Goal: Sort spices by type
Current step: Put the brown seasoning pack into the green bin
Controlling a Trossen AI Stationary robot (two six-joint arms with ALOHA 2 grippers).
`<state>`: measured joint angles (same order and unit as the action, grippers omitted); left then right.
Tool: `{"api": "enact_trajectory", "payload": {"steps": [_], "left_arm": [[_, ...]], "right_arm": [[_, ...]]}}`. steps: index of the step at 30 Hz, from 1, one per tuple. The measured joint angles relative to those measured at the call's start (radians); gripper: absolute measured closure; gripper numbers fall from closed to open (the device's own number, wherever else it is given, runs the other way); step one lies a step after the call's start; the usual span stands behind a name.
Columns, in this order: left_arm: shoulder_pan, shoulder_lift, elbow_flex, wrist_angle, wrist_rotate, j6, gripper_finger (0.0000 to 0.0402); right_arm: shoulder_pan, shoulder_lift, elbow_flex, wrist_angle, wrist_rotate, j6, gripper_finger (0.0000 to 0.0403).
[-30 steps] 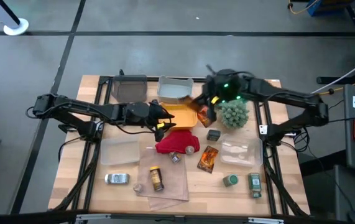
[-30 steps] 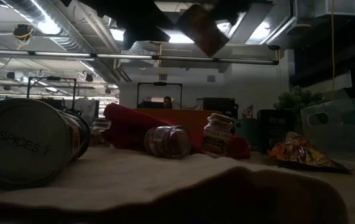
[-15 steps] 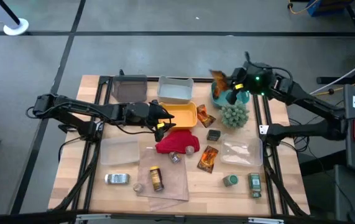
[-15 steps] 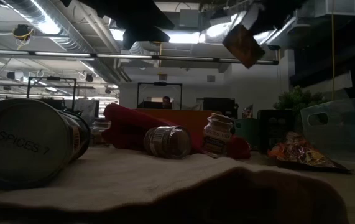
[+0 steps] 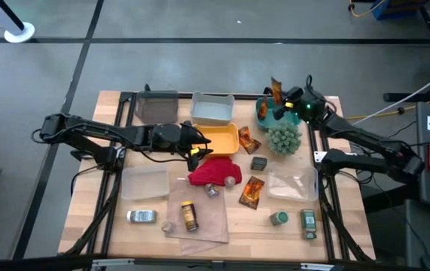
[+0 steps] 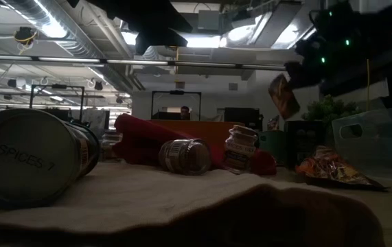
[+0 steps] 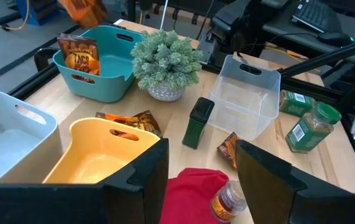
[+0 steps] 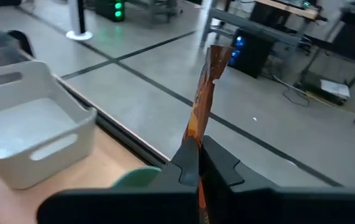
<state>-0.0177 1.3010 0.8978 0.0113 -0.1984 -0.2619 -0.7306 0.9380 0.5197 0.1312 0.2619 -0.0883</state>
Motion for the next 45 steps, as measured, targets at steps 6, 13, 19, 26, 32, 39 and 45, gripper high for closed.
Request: {"api": "enact_trajectory", "payload": {"steps": [6, 13, 19, 26, 32, 39, 45], "left_arm": [[0.0, 0.0, 0.0, 0.0, 0.0, 0.003, 0.0233], [0.0, 0.001, 0.0, 0.0, 0.0, 0.012, 0.0233], [0.0, 0.001, 0.0, 0.0, 0.0, 0.015, 0.0233], [0.0, 0.001, 0.0, 0.0, 0.0, 0.015, 0.0233], [0.0, 0.001, 0.0, 0.0, 0.0, 0.015, 0.0233], [0.0, 0.001, 0.0, 0.0, 0.0, 0.015, 0.0233], [0.0, 0.001, 0.0, 0.0, 0.0, 0.015, 0.0233]], "right_arm": [[-0.031, 0.0, -0.133, 0.159, 0.0, 0.045, 0.0401], [-0.031, 0.0, -0.246, 0.308, 0.04, 0.061, 0.04], [-0.031, 0.0, -0.294, 0.347, 0.069, 0.117, 0.04], [-0.029, 0.004, -0.301, 0.368, 0.072, 0.187, 0.04], [-0.029, 0.071, -0.301, 0.457, 0.113, 0.219, 0.04], [-0.029, 0.189, -0.301, 0.548, 0.112, 0.231, 0.04], [-0.029, 0.286, -0.301, 0.615, 0.113, 0.239, 0.04]]}}
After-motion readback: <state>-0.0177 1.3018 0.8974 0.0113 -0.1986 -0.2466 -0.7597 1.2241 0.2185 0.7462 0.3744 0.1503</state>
